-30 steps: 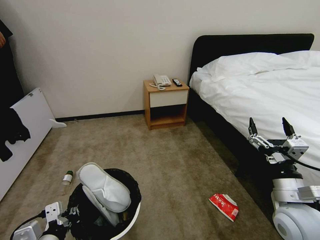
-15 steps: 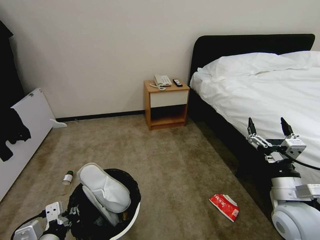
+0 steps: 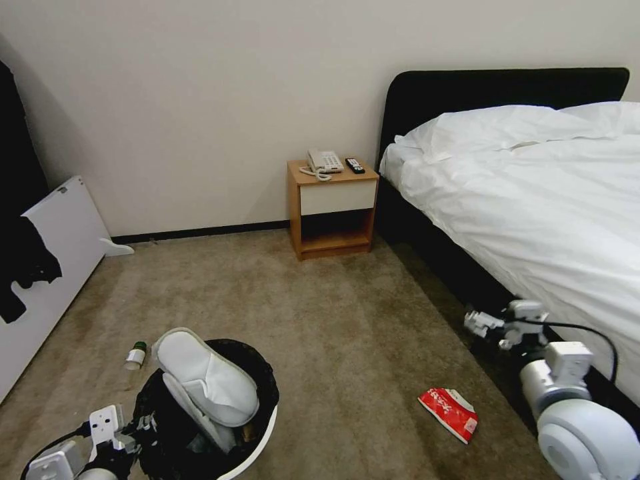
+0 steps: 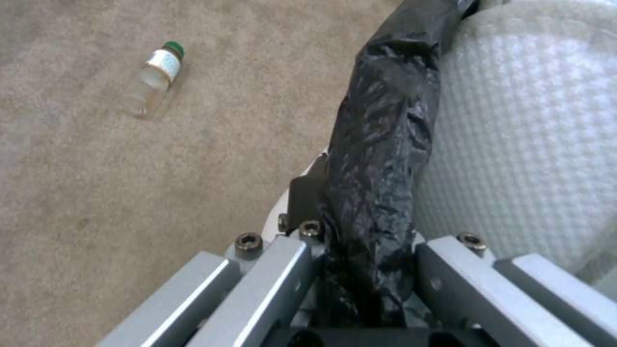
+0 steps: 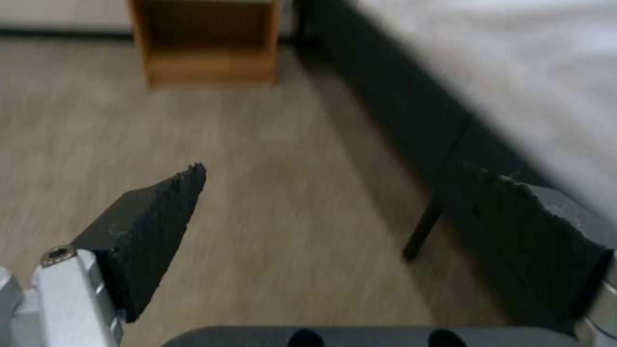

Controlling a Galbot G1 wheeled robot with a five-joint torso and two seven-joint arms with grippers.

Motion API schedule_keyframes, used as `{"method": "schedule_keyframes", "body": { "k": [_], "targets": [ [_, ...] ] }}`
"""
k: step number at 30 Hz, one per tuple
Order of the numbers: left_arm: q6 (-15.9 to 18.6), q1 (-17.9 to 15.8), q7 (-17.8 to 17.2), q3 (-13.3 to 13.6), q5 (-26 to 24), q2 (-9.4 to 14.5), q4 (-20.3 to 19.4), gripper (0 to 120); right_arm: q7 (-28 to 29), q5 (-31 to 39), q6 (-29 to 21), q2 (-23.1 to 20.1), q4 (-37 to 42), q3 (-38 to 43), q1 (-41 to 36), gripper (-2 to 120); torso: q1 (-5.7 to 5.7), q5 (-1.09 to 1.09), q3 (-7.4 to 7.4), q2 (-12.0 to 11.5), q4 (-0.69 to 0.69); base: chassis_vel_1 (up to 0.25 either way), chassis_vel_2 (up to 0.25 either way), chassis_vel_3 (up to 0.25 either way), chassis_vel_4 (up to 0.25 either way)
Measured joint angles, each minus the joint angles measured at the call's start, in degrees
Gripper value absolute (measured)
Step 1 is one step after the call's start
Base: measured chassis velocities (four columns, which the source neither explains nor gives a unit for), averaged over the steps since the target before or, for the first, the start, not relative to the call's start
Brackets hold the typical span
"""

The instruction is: Pick up the trash bin, then pick up the garbage from the floor and place it into the trash bin.

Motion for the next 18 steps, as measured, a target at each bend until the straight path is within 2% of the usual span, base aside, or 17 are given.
{"method": "schedule_keyframes", "body": {
  "k": [7, 18],
  "targets": [
    [-0.2, -0.2, 0.0, -0.1, -0.2, 0.2, 0.6, 2, 1.4, 3.3, -3.4, -1.5, -2.1, -10.0, 3.9, 100, 0.00, 0.01, 0.00, 0.0, -0.01, 0.000, 0.000, 0.000, 0.000],
    [-0.3, -1.0, 0.1, 0.3, -0.4, 0.5, 1.9, 2, -1.2, 4.9, -6.3, -4.5, -2.3, -12.7, 2.8, 100, 0.00, 0.00, 0.00, 0.0, -0.02, 0.000, 0.000, 0.000, 0.000]
  ]
}}
